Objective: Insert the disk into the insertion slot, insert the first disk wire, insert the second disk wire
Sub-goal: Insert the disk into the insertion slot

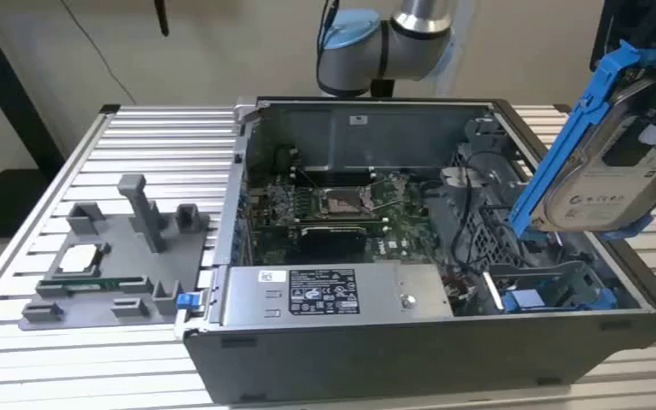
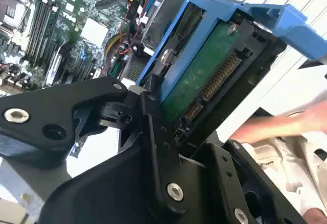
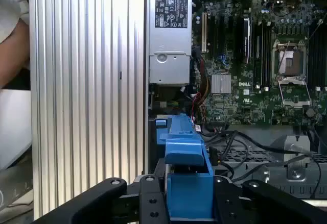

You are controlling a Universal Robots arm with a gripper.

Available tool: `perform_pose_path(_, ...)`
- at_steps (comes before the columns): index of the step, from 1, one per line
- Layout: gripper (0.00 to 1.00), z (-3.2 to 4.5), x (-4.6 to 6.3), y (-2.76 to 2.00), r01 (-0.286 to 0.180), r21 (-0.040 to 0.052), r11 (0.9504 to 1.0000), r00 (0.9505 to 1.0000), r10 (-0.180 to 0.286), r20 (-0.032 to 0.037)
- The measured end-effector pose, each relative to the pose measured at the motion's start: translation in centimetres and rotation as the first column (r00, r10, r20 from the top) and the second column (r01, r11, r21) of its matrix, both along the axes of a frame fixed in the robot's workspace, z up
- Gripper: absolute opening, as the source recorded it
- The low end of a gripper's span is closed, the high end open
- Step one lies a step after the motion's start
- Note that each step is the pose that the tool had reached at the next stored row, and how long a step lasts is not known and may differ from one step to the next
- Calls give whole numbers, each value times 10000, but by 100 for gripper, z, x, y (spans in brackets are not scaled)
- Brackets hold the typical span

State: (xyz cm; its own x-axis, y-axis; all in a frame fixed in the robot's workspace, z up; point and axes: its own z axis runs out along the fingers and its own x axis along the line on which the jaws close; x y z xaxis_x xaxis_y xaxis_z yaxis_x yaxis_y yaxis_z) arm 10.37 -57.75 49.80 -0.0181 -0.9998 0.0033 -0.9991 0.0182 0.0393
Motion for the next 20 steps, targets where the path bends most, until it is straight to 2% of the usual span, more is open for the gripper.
perform_pose_path(12, 0, -4, 0, 0, 0, 0, 10000, 10000, 0, 0)
perform_pose_path(20, 0, -108, 13, -2, 0, 1, 10000, 10000, 0, 0)
